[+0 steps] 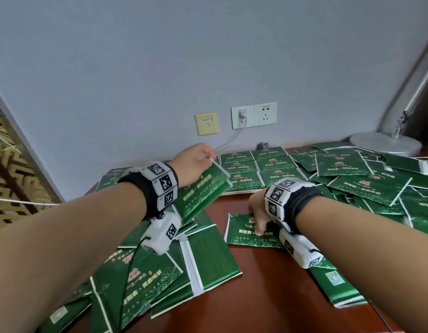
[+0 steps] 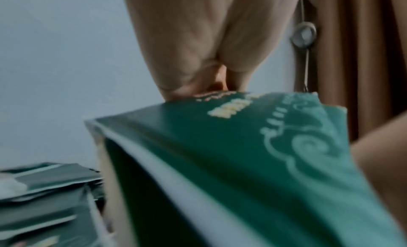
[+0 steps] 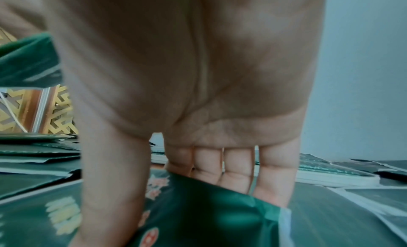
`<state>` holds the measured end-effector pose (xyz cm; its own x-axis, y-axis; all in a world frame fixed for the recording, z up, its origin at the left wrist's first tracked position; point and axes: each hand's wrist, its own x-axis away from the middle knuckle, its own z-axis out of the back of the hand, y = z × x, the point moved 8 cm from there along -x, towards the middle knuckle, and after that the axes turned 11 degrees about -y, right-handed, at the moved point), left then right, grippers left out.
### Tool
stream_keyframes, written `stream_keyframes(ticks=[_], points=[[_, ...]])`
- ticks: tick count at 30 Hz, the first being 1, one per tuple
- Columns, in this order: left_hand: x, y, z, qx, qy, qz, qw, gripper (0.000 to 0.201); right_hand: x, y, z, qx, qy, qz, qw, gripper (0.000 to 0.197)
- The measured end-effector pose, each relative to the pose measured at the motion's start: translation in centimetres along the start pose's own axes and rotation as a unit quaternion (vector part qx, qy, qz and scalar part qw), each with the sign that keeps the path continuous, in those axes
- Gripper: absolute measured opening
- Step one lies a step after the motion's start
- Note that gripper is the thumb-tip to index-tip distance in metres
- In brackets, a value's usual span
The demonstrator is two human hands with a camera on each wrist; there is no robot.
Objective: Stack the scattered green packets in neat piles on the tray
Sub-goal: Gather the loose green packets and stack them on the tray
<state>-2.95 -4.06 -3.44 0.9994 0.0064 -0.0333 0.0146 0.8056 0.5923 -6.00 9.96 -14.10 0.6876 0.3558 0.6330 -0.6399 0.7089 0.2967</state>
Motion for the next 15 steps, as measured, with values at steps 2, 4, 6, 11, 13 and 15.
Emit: stream_keyframes(ticks=[2, 4, 6, 11, 13, 15], points=[[0.6, -1.0, -2.7, -0.114, -0.083, 0.016, 0.990, 0.021, 0.1, -0.2, 0.0, 0.005, 0.001, 0.001, 1.000, 0.062], [1.4, -3.1, -5.6, -0.195, -0.170, 0.055, 0.964, 0.050, 0.3, -0.6, -0.2, 0.017, -0.010, -0.003, 1.000, 0.059], [2.4, -5.3, -7.6, -0.252, -0.234, 0.102, 0.933, 0.086, 0.4, -1.2, -0.5, 0.042, -0.027, 0.004, 0.999, 0.051], [3.9, -5.8, -8.3, -0.292, -0.234, 0.111, 0.921, 0.095, 0.0, -1.2, 1.0, -0.001, 0.035, 0.035, 0.999, 0.033], [4.1, -5.6, -8.3, -0.290, -0.225, 0.102, 0.924, 0.084, 0.0, -1.1, 1.3, -0.022, 0.045, 0.027, 0.998, 0.036], [4.3, -5.3, -8.3, -0.280, -0.217, 0.093, 0.930, 0.076, 0.1, -1.2, 1.5, -0.074, 0.049, 0.023, 0.996, 0.039]])
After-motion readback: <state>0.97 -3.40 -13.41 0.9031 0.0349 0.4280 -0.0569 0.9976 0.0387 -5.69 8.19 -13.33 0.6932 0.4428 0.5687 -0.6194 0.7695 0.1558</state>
